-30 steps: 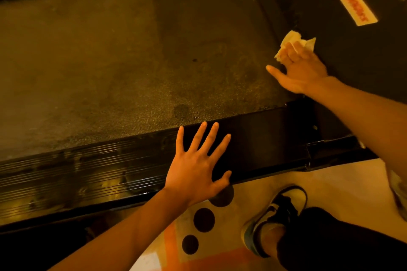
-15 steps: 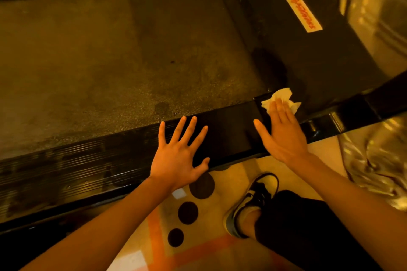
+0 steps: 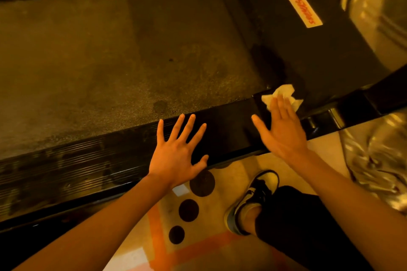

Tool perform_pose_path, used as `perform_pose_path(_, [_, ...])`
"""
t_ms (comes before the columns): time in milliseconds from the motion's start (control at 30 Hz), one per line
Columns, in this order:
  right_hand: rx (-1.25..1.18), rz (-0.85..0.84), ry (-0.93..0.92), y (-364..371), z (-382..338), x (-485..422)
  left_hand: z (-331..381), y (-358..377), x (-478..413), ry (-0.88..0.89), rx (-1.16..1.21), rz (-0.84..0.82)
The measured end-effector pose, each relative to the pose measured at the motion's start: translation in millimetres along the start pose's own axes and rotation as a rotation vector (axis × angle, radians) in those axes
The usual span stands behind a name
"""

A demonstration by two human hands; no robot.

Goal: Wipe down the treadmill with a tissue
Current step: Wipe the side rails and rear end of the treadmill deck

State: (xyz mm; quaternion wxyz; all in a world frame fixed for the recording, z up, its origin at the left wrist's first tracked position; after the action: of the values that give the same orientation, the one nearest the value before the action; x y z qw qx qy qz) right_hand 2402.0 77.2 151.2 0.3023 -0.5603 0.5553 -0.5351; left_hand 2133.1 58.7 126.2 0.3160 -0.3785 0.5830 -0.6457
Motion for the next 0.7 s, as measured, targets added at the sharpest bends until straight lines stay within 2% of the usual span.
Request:
perform_pose_path(67, [-0.026, -0.043, -0.032, 15, -10, 34, 1, 0, 0, 0.005, 0.005, 0.001])
perform_pose_path(167, [0.071, -0.055, -0.116, 29, -16, 53, 1, -1, 0, 0.005, 0.004, 0.006])
perform_pose_path(333, [0.057, 0.025, -0.060, 1, -6, -21, 1, -1, -1, 0.000, 0.006, 0.009])
perform_pose_path(467, [0.033, -0.025, -0.032, -11, -22, -66, 1, -1, 0, -0.005, 0.005, -0.002])
perform_pose_path(533, [0.028, -0.053, -0.065, 2, -32, -45, 0, -1, 1, -0.003, 0.002, -0.011])
perform_pose_path(633, [0.137, 0.020, -0.140, 13, -22, -6, 0, 0, 0, -0.003, -0.004, -0.007])
perform_pose_path(700, [0.122, 0.040, -0.027, 1, 13, -7, 1, 0, 0, 0.002, 0.000, -0.002])
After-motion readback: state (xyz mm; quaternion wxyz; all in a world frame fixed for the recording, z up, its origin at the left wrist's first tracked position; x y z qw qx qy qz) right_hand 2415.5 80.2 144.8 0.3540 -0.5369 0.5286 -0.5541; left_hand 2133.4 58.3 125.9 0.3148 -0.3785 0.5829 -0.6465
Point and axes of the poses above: each hand's wrist, its own x-axis away from the middle knuckle, its own y-axis out of the palm, z = x × y, the point moved 10 cm from there along -x, towards the middle knuckle, and after that the axes turned 5 degrees about -x, right-handed, at the moved point
